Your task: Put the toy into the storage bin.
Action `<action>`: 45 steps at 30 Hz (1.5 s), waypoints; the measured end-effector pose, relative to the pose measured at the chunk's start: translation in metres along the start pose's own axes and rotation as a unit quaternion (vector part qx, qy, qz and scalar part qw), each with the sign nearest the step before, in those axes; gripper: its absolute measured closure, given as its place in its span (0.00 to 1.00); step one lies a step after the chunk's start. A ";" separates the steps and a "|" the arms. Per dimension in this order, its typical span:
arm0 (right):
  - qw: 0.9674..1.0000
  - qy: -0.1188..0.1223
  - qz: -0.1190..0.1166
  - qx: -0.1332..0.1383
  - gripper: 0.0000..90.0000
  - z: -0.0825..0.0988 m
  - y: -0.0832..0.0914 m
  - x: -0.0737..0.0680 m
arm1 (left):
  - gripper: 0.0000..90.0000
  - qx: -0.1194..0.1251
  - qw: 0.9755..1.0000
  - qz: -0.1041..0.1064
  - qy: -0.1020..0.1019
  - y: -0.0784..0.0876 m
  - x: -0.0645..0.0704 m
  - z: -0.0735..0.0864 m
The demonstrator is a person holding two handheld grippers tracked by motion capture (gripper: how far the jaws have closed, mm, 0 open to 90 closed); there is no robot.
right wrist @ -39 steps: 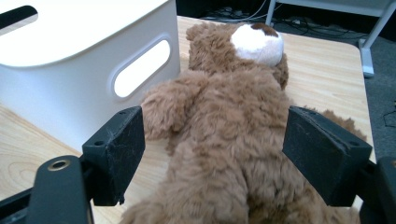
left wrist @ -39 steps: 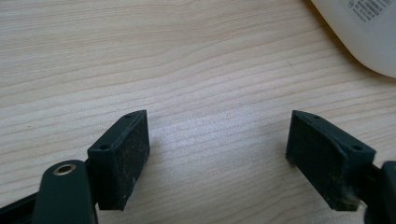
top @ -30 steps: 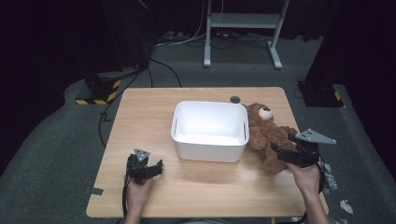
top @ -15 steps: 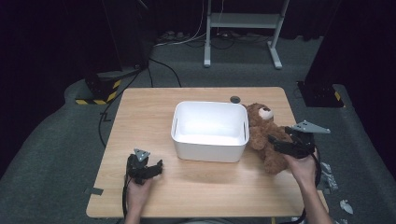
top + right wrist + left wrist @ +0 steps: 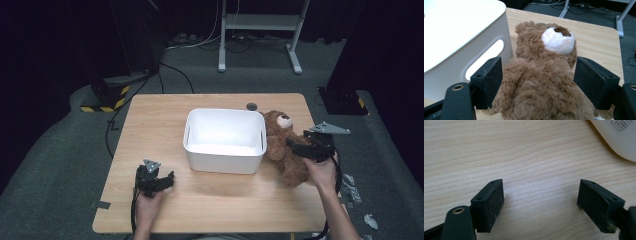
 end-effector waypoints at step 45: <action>0.997 -0.024 0.001 -0.069 0.20 -0.018 -0.054 0.021 | 0.24 0.000 1.000 0.002 -0.001 0.000 -0.001 0.000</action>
Point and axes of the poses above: each handheld gripper's, and its own axes: y roughly backward along the jaws, z roughly out of its underside, x roughly to its right, the point moved 3 cm from there along -y, roughly forward along the jaws, and after that the axes turned 8 degrees about y, right-handed, at the moved point
